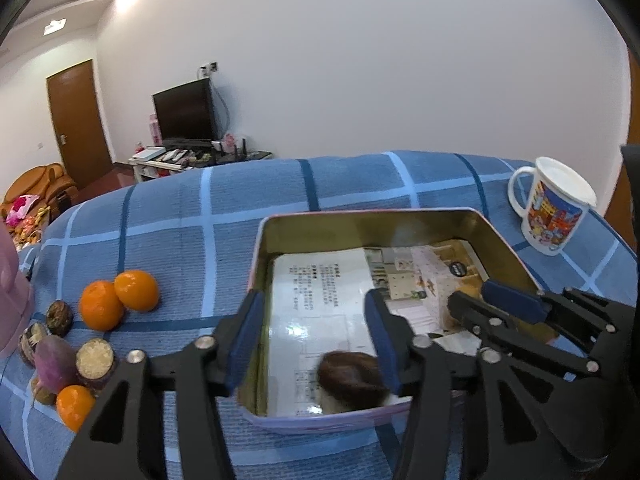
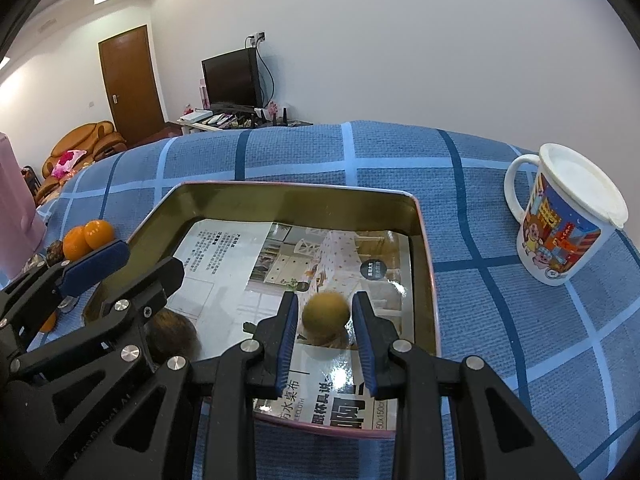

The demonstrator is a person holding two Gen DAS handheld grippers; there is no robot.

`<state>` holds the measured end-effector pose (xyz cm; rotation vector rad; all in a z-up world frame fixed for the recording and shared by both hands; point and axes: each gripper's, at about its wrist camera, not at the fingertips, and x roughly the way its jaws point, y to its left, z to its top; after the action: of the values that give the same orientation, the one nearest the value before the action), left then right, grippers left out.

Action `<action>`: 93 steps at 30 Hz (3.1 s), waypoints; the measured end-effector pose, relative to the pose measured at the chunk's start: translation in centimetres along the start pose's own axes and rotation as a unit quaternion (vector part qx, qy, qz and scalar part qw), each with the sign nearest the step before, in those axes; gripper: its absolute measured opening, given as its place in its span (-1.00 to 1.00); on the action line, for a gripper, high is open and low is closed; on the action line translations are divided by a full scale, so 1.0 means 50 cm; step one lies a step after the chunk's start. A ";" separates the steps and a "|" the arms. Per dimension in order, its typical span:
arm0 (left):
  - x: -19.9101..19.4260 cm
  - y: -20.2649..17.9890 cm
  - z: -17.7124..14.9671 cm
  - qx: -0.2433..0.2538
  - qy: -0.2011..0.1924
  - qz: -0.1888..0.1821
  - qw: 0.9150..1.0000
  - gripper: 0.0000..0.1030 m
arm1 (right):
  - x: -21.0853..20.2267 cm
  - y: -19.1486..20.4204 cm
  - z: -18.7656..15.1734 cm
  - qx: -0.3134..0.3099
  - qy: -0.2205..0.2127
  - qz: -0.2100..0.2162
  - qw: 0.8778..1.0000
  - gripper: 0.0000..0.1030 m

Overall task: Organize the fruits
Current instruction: 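Open the left tool dropping the mangosteen into the tin while the right tool releases the yellow fruit, then move both tools back from the tin toward the remaining fruits, then grasp an orange with the right tool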

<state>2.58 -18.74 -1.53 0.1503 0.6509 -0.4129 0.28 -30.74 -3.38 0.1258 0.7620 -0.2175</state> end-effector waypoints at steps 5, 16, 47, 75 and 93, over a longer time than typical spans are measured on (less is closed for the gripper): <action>-0.009 0.004 -0.001 -0.002 -0.011 0.013 1.000 0.26 | -0.008 -0.007 -0.001 0.007 -0.004 0.008 1.000 -0.33; -0.049 0.061 0.005 -0.048 -0.069 0.046 0.995 1.00 | -0.054 -0.041 0.002 0.055 -0.065 0.027 0.996 0.35; -0.108 0.144 -0.049 -0.048 -0.078 0.113 0.989 1.00 | -0.146 -0.020 -0.021 0.057 -0.202 -0.042 0.977 0.60; -0.148 0.248 -0.088 -0.055 -0.066 0.103 0.991 1.00 | -0.168 0.109 -0.047 0.026 -0.192 -0.074 0.978 0.60; -0.162 0.426 -0.117 -0.076 -0.044 0.156 0.984 1.00 | -0.135 0.270 -0.044 -0.013 -0.151 -0.016 0.988 0.60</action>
<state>2.43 4.78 -1.00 0.0851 0.5573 -0.0670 -2.69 -16.21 0.23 0.0533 0.4655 -0.2496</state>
